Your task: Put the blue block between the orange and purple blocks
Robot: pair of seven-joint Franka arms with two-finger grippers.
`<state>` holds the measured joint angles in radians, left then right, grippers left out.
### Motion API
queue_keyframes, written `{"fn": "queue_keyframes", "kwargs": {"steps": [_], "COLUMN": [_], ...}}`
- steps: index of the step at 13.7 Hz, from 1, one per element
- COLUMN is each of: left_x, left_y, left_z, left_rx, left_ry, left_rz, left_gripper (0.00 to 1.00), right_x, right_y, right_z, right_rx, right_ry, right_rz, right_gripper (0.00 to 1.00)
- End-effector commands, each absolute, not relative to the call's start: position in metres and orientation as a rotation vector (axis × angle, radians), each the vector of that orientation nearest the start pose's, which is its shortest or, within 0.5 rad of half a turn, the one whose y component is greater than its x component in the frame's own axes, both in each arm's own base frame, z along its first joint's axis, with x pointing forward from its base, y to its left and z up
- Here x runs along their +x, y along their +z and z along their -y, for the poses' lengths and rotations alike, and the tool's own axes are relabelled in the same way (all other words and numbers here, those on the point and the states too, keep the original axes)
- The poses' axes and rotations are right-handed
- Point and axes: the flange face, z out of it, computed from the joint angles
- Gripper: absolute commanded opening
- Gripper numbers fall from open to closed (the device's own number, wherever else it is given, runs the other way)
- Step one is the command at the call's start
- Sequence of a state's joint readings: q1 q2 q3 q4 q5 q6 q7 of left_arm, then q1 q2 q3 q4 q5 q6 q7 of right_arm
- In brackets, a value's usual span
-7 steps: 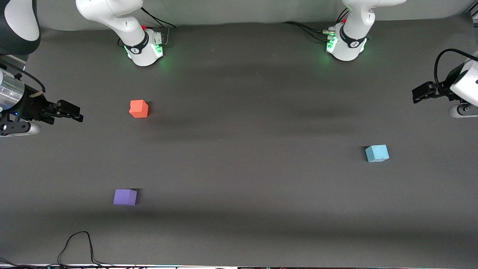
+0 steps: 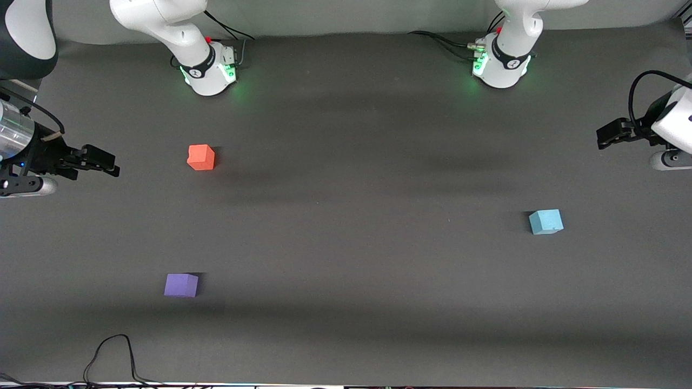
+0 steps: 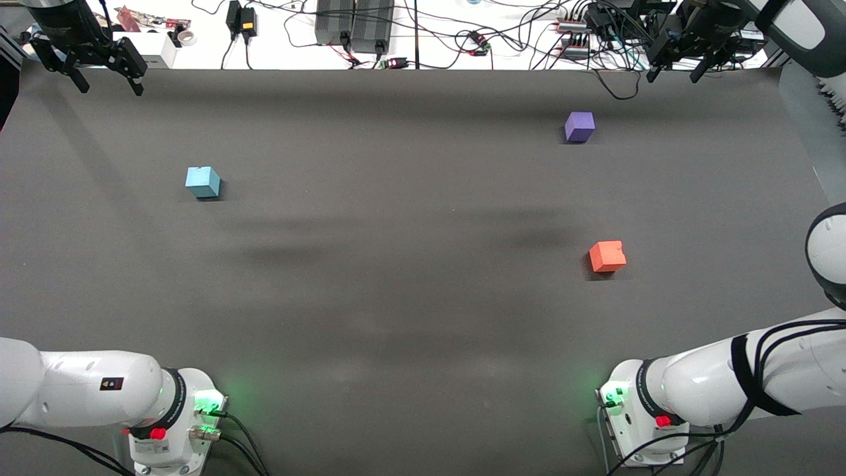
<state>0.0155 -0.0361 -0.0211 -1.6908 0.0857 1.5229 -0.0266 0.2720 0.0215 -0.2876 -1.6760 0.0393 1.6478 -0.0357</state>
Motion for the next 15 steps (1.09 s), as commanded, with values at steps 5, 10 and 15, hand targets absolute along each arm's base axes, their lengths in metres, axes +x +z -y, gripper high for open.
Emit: {"fn": "queue_keyframes", "kwargs": {"steps": [5, 10, 15], "left_x": [0.53, 0.544, 0.576], "left_y": [0.546, 0.442, 0.324], "left_z": [-0.009, -0.028, -0.046], "left_rx": [-3.052, -3.067, -3.079], "left_ry": [0.269, 0.216, 0.194], "left_rz": [0.006, 0.042, 0.074], "left_gripper": [1.0, 1.0, 1.0], "right_x": [0.564, 0.566, 0.571], "right_y": [0.573, 0.572, 0.562], "right_z": [0.004, 0.001, 0.003], "right_rx": [-3.129, -3.13, -3.135], "right_ry": [0.049, 0.046, 0.05], "right_rz": [0.04, 0.045, 0.038], "right_gripper": [1.0, 1.0, 1.0]}}
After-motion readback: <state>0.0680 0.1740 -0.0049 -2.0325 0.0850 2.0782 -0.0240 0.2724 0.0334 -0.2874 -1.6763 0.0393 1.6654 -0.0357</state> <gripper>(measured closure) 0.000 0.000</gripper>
